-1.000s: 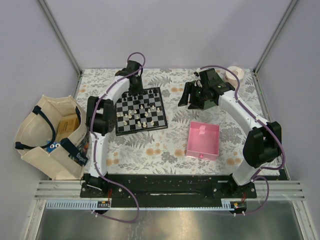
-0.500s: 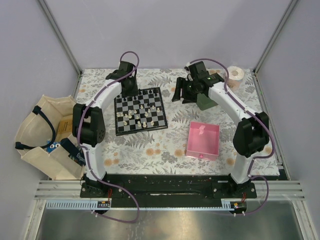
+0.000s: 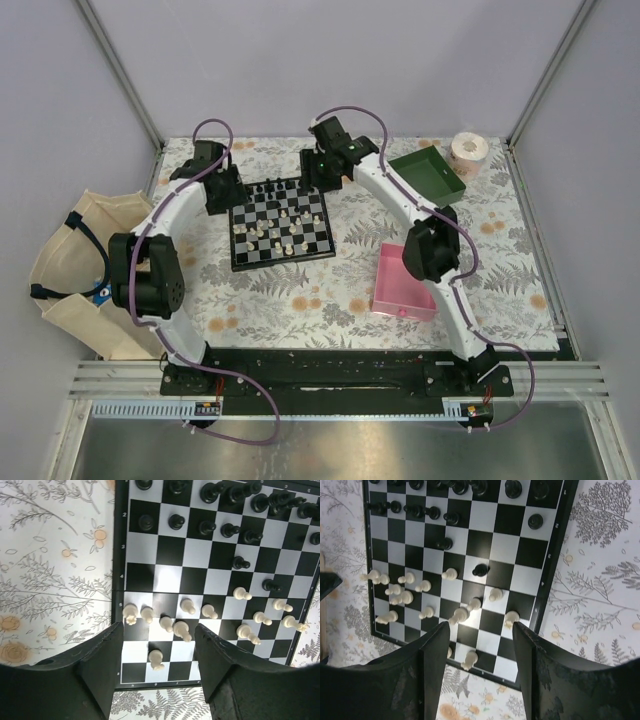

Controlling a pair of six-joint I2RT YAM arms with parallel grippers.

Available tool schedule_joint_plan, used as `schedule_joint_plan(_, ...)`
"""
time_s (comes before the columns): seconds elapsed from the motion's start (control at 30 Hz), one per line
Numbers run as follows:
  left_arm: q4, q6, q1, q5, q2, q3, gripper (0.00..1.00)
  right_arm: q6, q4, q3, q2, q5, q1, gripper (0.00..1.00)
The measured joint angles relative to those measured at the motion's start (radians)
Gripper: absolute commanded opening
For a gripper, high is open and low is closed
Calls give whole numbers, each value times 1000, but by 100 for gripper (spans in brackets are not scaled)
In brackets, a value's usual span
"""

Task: Set up the chess pieces on the board

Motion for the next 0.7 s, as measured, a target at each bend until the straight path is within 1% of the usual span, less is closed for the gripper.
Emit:
schedule_joint_plan(0.03, -1, 0, 11, 2, -11, -13, 63, -3, -2, 35, 30, 6, 3, 60)
schedule_joint_plan(0.1, 0, 0, 23, 5, -31, -28, 78, -4, -6, 88, 80, 8, 8, 60)
schedule_joint_plan(0.13, 2, 2, 25, 7, -43, -34, 81, -5, -6, 95, 91, 10, 10, 60)
schedule_joint_plan(0.23, 8, -1, 32, 17, -88, -55, 84, -11, -3, 98, 111, 23, 17, 60)
schedule_joint_plan(0.4, 11, 0, 60, 64, -137, -61, 87, -26, 27, 132, 156, 26, 42, 59)
schedule_joint_plan(0.53, 11, 3, 80, 78, -147, -66, 87, -30, 51, 170, 197, 26, 63, 58)
schedule_joint_plan(0.7, 11, 13, 82, 93, -147, -67, 85, -32, 64, 176, 224, 26, 73, 57)
